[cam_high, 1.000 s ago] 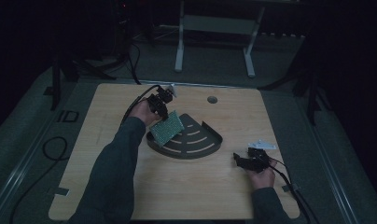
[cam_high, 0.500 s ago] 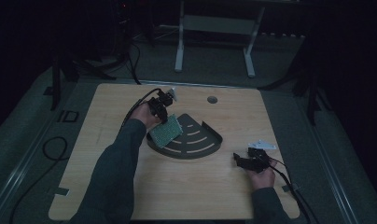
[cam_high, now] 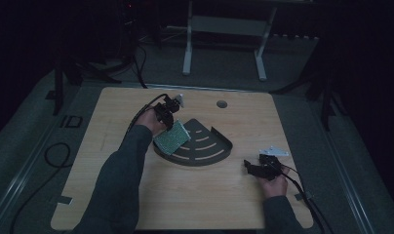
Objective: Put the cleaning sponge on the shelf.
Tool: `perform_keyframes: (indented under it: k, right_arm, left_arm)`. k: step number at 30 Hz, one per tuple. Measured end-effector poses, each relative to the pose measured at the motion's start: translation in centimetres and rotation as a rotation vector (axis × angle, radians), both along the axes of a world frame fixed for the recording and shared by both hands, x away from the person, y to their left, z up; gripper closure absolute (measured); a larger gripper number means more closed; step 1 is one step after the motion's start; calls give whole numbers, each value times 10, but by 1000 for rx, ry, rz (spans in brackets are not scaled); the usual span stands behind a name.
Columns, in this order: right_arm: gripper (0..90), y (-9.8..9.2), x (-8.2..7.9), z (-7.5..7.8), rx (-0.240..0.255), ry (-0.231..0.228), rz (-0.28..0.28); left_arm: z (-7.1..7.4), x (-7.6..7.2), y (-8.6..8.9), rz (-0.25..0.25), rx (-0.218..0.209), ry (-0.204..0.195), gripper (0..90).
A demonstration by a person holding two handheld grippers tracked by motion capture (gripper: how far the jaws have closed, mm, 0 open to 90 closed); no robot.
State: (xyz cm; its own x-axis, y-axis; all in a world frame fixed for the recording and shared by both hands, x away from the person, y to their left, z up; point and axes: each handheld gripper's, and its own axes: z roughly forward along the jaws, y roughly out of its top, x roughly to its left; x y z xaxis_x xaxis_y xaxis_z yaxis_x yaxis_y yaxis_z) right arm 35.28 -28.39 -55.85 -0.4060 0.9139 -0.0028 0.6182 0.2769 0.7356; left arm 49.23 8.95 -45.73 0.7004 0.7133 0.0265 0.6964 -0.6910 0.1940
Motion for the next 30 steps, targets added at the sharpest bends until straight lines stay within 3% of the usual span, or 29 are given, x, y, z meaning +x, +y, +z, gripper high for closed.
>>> perform_keyframes:
  k: [5,16,21,30]
  right_arm:
    - [257,0,0,0,0,0,1]
    - [257,0,0,0,0,0,3]
    - [257,0,0,0,0,0,4]
    - [258,0,0,0,0,0,5]
  left_arm:
    - [-3,2,-1,-6,22,0,892]
    - [-6,1,-5,-5,30,0,898]
    - [-4,1,-2,3,8,-9,883]
    - [9,-2,12,36,-71,-34,702]
